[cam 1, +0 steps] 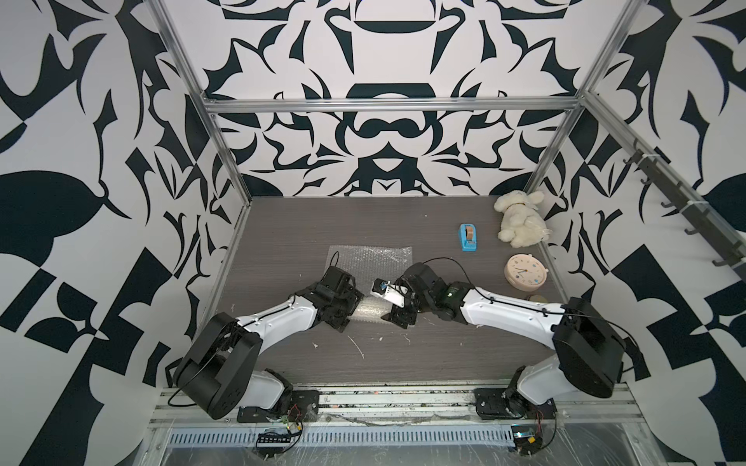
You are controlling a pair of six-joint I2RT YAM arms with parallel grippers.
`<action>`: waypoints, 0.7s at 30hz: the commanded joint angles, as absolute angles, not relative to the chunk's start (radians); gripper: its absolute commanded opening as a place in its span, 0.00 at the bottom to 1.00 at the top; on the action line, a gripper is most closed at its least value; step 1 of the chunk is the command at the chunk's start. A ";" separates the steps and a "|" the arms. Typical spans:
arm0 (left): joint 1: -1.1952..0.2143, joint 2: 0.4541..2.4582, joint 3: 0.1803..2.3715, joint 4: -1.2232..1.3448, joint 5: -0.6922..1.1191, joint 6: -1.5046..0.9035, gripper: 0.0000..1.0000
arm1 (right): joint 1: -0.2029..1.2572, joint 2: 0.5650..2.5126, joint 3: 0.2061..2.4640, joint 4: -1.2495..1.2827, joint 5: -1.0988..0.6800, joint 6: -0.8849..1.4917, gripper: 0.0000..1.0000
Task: Wrap vases in bubble wrap
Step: Wrap the vase in bubble wrap.
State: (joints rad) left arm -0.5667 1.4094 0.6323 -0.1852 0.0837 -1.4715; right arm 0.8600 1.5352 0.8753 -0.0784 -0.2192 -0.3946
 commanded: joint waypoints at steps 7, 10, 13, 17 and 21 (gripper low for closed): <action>-0.480 1.502 0.674 -0.392 0.137 -1.347 0.79 | 0.885 1.635 0.900 0.029 -0.167 -0.402 0.82; -0.461 1.525 0.695 -0.396 0.158 -1.322 0.79 | 0.886 1.662 0.902 0.025 -0.152 -0.384 0.79; -0.442 1.532 0.709 -0.401 0.170 -1.303 0.79 | 0.885 1.672 0.900 0.019 -0.135 -0.358 0.77; -0.421 1.518 0.735 -0.390 0.199 -1.272 0.89 | 0.885 1.674 0.889 0.021 -0.153 -0.302 0.69; -0.415 1.460 0.766 -0.390 0.219 -1.228 0.97 | 0.862 1.683 0.878 0.034 -0.214 -0.236 0.64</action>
